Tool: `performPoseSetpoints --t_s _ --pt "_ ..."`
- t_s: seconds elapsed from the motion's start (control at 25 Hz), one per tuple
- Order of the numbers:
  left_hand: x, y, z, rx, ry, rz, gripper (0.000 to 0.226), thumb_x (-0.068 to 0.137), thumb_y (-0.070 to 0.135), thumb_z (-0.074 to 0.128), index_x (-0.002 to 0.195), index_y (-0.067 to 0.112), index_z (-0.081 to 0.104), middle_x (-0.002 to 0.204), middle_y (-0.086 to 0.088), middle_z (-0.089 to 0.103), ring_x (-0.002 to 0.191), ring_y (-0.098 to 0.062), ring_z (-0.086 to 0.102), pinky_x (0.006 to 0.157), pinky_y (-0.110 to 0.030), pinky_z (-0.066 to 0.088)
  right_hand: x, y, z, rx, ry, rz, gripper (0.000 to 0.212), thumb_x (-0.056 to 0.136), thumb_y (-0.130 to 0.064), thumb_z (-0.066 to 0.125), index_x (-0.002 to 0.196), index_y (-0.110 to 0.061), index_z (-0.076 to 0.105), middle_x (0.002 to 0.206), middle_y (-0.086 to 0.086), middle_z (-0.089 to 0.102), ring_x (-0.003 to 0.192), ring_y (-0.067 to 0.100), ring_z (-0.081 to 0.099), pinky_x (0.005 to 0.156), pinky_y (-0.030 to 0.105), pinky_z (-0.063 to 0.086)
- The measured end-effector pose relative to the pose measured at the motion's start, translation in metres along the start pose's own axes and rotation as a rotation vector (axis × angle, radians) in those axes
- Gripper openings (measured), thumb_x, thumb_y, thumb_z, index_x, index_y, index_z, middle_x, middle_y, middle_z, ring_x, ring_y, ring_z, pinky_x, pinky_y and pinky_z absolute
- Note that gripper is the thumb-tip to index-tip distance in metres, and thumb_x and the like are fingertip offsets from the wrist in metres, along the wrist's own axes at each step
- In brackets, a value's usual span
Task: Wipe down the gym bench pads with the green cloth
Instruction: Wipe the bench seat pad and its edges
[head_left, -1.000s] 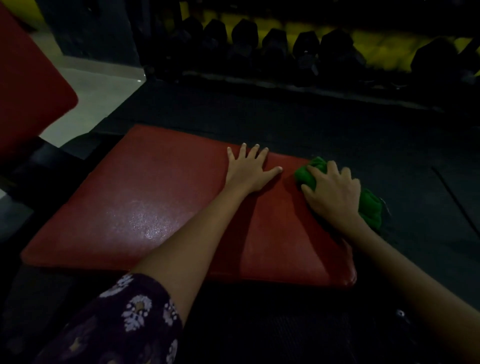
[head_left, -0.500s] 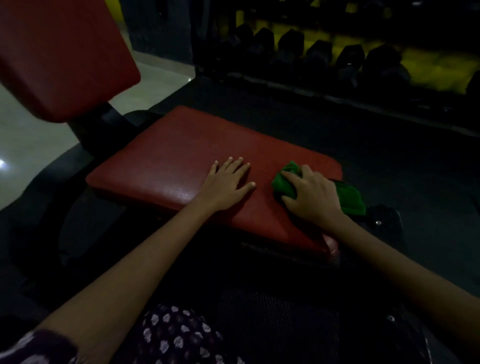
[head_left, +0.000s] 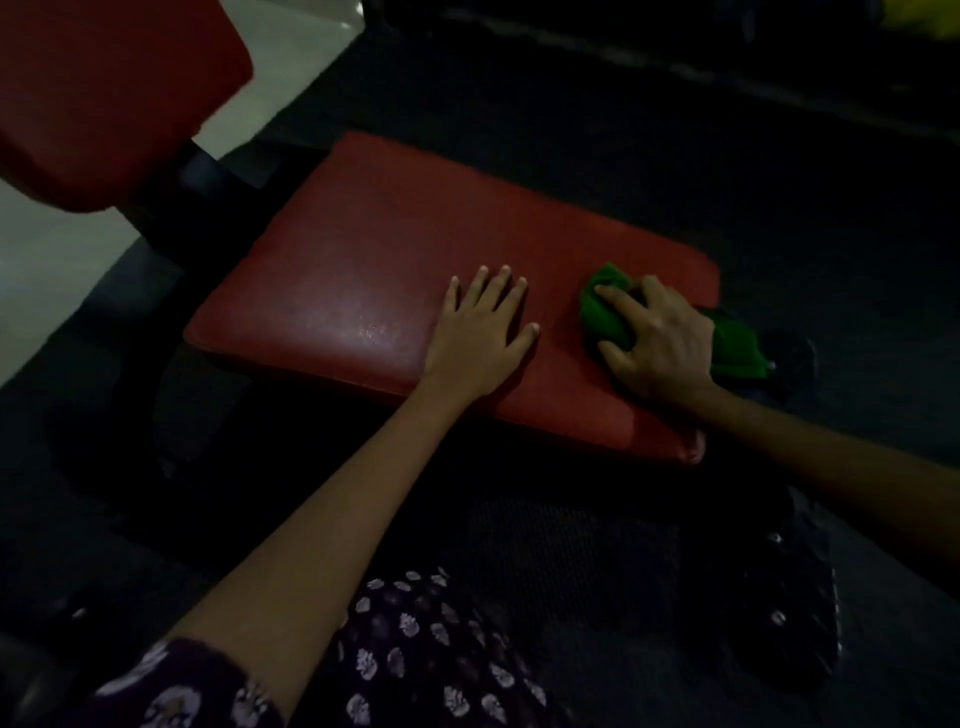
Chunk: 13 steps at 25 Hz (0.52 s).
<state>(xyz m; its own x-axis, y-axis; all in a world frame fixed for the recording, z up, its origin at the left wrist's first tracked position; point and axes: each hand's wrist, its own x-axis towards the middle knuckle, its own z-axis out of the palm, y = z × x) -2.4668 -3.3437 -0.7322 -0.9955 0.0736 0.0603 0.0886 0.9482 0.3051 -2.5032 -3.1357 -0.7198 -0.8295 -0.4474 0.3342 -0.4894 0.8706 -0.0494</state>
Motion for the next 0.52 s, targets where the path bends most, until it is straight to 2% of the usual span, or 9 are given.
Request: performPoseSetpoints --t_s 0.2,0.32,0.4,0.52 --pt "-0.006 0.01 -0.016 0.017 -0.173 -0.055 0.06 0.1 0.042 0.032 0.15 0.015 0.015 0.159 -0.006 0.01 0.146 -0.024 0.004 0.116 -0.043 -0.001 0.002 -0.004 -0.011 -0.062 -0.166 0.033 0.06 0.074 -0.047 0.049 0.122 -0.014 0.06 0.104 0.021 0.056 0.081 0.038 0.057 0.06 0.038 0.047" --pt "-0.021 0.025 -0.048 -0.056 -0.352 -0.115 0.065 0.098 0.037 0.041 0.15 0.01 0.013 0.158 -0.009 0.01 0.145 -0.026 0.006 0.117 -0.042 0.004 0.018 -0.014 -0.035 -0.044 -0.45 0.146 0.057 0.083 -0.039 0.061 0.135 -0.021 0.049 0.127 0.02 0.044 0.104 0.04 0.049 0.078 0.043 0.046" --pt "-0.042 0.04 -0.08 -0.158 -0.401 -0.176 0.068 0.096 0.032 0.047 0.15 0.008 0.012 0.157 -0.011 0.014 0.145 -0.026 0.011 0.118 -0.04 0.008 0.029 -0.025 -0.067 0.051 -0.611 0.191 0.056 0.086 -0.034 0.061 0.138 -0.023 0.046 0.131 0.017 0.038 0.112 0.039 0.046 0.087 0.044 0.045" --pt "-0.082 0.064 -0.136 -0.284 -0.375 -0.261 0.073 0.094 0.029 0.053 0.149 0.005 0.012 0.154 -0.015 0.02 0.142 -0.028 0.019 0.117 -0.038 0.015 0.024 -0.053 -0.13 0.199 -0.615 0.195 0.055 0.085 -0.03 0.061 0.138 -0.023 0.046 0.129 0.016 0.039 0.112 0.038 0.047 0.091 0.043 0.044"
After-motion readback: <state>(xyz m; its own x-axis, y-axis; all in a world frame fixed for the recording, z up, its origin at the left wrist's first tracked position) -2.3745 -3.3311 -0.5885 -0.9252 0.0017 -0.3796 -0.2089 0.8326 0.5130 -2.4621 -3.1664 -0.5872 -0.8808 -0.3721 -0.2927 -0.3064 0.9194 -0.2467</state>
